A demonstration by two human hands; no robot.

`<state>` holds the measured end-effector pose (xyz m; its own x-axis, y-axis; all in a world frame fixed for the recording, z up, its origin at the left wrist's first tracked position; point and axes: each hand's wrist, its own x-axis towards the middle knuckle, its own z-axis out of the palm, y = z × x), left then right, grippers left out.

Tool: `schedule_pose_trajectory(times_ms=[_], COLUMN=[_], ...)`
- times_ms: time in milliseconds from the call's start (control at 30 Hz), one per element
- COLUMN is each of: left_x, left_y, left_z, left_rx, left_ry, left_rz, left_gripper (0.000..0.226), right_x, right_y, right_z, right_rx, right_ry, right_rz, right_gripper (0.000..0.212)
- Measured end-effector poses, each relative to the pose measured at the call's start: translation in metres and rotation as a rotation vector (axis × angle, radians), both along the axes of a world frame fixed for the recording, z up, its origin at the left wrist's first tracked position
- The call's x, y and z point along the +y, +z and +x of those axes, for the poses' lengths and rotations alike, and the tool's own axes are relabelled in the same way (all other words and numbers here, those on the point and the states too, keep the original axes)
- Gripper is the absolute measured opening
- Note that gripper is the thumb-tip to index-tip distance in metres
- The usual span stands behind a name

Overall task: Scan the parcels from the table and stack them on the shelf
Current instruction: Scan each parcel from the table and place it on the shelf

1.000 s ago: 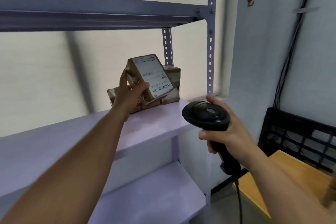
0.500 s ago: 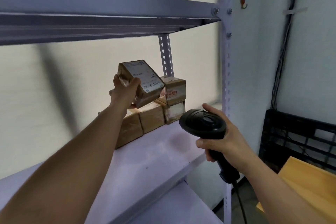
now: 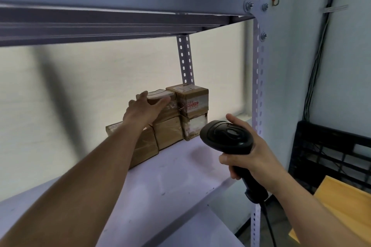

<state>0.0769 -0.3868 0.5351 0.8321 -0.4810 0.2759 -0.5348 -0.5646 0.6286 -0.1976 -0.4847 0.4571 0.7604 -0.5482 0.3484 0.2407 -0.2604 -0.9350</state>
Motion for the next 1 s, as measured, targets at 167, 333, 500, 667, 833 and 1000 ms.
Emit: schedule_pose_trajectory(times_ms=[167,333,500,667,833,1000], left_x=[-0.001,0.0,0.006,0.015,0.025,0.015], left_y=[-0.007,-0.008,-0.008,-0.026,-0.075,-0.137], left_z=[-0.013,-0.021,-0.048,-0.102,-0.179,-0.268], left_rx=[-0.043,-0.028,-0.032,-0.18,-0.319,-0.319], left_ry=[-0.033,-0.037,0.018,0.09,0.056,-0.119], left_rz=[-0.013,-0.046,-0.11,-0.224,-0.205,-0.156], left_gripper=[0.08,0.094,0.106,0.087,0.073,0.07], right_x=[-0.001,-0.004,-0.007,-0.009,-0.006,-0.01], right_y=[0.001,0.002,0.001,-0.01,-0.029,-0.049], right_z=[-0.011,-0.03,-0.056,-0.1,-0.154,-0.212], right_rx=[-0.017,-0.021,-0.021,-0.013,0.0,0.005], right_ry=[0.019,0.021,0.03,0.025,0.009,-0.006], right_rz=[0.009,0.022,0.014,-0.022,-0.006,0.016], right_gripper=[0.087,0.085,0.087,0.088,0.088,0.09])
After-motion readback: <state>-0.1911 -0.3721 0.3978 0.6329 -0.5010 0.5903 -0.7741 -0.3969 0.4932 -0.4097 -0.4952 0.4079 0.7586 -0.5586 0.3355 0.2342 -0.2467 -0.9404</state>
